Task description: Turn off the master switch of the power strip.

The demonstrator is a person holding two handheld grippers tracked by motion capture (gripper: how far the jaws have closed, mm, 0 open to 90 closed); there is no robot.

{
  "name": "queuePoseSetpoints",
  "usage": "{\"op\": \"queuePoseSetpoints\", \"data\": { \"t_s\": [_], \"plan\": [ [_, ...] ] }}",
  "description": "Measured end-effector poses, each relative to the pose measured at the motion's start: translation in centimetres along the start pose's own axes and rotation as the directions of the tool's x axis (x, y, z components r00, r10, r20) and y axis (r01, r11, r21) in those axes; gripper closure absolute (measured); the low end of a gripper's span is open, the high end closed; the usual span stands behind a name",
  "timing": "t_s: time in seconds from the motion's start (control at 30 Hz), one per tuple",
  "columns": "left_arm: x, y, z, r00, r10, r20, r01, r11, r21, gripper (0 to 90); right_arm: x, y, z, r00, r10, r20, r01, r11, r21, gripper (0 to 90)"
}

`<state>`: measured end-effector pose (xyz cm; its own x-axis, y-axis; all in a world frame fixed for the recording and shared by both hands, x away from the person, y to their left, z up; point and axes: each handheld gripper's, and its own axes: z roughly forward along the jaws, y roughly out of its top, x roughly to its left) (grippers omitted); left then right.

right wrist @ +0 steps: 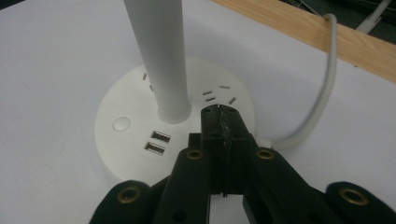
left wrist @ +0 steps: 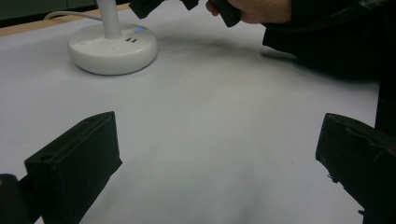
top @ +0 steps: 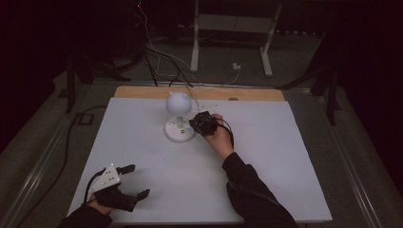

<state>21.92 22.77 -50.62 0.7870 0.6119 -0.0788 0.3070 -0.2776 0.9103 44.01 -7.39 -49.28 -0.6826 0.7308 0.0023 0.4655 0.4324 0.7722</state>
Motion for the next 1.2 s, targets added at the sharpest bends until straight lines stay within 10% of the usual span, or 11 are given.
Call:
{"op": "queuePoseSetpoints", "data": {
  "t_s": [1.2],
  "plan": [
    [-0.1, 0.0, 0.1, 1.0000, 0.004, 0.000, -0.004, 1.0000, 0.006, 0.3, 0.8, -0.8, 1.2, 0.9985, -0.013, 0.053, 0.012, 1.000, 0.025, 90.0]
  ]
}}
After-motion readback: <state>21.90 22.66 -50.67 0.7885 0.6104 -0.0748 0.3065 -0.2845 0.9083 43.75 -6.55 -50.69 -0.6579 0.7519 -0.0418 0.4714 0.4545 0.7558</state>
